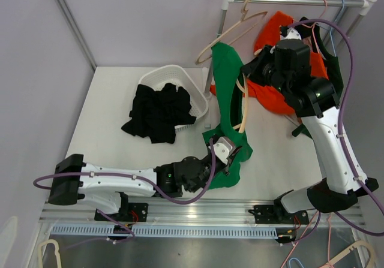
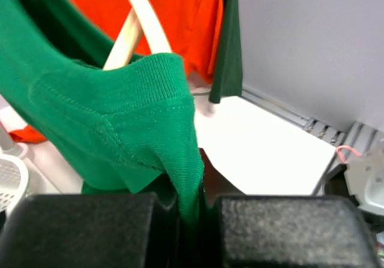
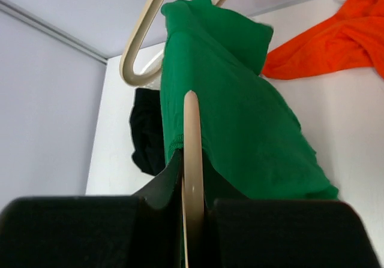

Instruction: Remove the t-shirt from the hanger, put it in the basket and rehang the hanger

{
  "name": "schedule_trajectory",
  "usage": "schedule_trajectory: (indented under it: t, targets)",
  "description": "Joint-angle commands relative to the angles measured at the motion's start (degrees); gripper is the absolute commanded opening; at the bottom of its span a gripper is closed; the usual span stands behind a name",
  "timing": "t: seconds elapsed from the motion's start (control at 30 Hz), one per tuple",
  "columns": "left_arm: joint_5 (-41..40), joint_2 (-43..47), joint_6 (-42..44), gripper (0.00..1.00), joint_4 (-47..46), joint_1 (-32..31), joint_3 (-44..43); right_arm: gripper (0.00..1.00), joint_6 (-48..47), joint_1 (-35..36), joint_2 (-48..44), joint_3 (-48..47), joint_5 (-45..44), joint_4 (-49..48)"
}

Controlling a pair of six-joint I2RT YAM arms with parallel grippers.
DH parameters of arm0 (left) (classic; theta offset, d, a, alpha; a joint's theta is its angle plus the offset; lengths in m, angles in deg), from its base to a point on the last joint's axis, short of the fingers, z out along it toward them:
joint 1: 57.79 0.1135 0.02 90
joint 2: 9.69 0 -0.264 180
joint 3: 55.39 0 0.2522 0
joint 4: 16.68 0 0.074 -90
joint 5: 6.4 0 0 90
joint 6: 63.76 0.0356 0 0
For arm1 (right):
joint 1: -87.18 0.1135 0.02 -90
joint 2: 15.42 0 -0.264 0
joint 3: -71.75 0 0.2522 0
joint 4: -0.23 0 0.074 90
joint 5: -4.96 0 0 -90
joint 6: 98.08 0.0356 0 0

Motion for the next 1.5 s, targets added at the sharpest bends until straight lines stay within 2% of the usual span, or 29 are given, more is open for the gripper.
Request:
schedule_trajectory:
  t: [0.0,0.3,0.53,0.77,0.97,1.03,1.07,1.13,1.17,1.27,1.33,1.4,1.47]
  targets:
    - [-0.62,0.15,0.79,0.01,1.30,-0.48,-3.04,0.00,0.61,0.45,-2.39,-0.99,-1.26,-4.95]
    - [3.95,0.50,0.09,0.01,0.96,-3.46,-0.40,0.00,-1.67,0.36,4.63,-14.50,-3.28,0.05]
    - [6.85,-0.20,0.35,0.01,-1.33,-12.23,2.23,0.00,-2.20,-3.41,12.01,-22.51,-1.00,2.86]
    - [4.76,-4.94,1.31,0.01,-4.40,-21.39,3.90,0.00,-3.08,-6.23,14.40,-24.63,1.64,5.33]
    - [-0.33,-4.24,2.19,0.01,-6.07,-22.54,6.54,0.00,-3.96,-6.58,13.08,-24.19,2.69,6.82]
    - [-5.18,-4.24,-0.87,0.01,-2.58,-19.31,4.45,0.00,-4.05,-6.67,12.46,-25.33,4.88,8.92]
    - [-4.66,-3.29,-4.01,0.01,4.75,-17.20,3.82,0.00,-4.13,-6.67,12.37,-25.68,7.16,10.06]
    - [-0.82,-1.44,-10.71,0.01,9.99,-10.63,2.76,0.00,-4.40,-6.58,11.67,-26.04,8.14,14.09]
    - [0.17,0.83,-12.64,0.01,11.23,-6.84,2.76,0.00,-4.66,-6.06,9.93,-23.60,7.80,15.51]
    - [1.66,5.32,-16.07,0.01,15.18,-0.68,2.06,0.00,-5.28,-4.13,4.75,-15.35,6.31,14.04]
    - [4.30,6.39,-20.90,0.01,23.34,6.62,-1.09,0.00,-5.80,-3.68,-0.97,-6.73,7.17,11.14]
    - [7.81,7.01,-25.38,0.01,32.01,14.32,-6.09,0.00,-6.51,-3.59,-4.05,-3.03,8.84,10.60]
    - [12.63,7.01,-27.33,0.01,36.62,19.27,-11.00,0.00,-7.12,-3.59,-6.87,-0.56,10.07,11.74]
